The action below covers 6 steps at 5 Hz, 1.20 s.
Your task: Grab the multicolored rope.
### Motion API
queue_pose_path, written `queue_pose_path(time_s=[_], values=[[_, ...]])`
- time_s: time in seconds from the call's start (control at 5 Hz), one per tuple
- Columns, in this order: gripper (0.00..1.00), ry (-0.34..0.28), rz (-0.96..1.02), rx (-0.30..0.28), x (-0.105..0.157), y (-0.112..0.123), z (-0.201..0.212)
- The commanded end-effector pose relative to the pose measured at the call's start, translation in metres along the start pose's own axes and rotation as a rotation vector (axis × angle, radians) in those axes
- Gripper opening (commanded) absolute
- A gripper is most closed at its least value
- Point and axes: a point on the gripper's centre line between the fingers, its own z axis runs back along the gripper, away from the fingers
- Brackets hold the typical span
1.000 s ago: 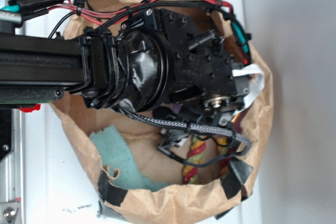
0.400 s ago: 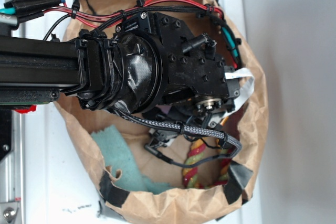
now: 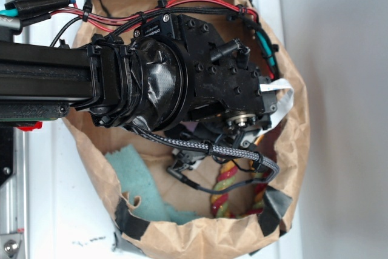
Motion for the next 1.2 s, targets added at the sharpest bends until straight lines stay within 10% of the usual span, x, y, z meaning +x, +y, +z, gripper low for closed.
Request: queue_pose_path(time_s=[0.0,0.2,1.0], values=[[0.92,-0.024,-0.018,0.048,0.0113,0.0040,0.0026],[0.00,-0.040,-0.015,0.052,0.0103,0.0046,0.0059],[0.00,-0.028,0.036,0.056,0.0070,0.0040,0.0110]])
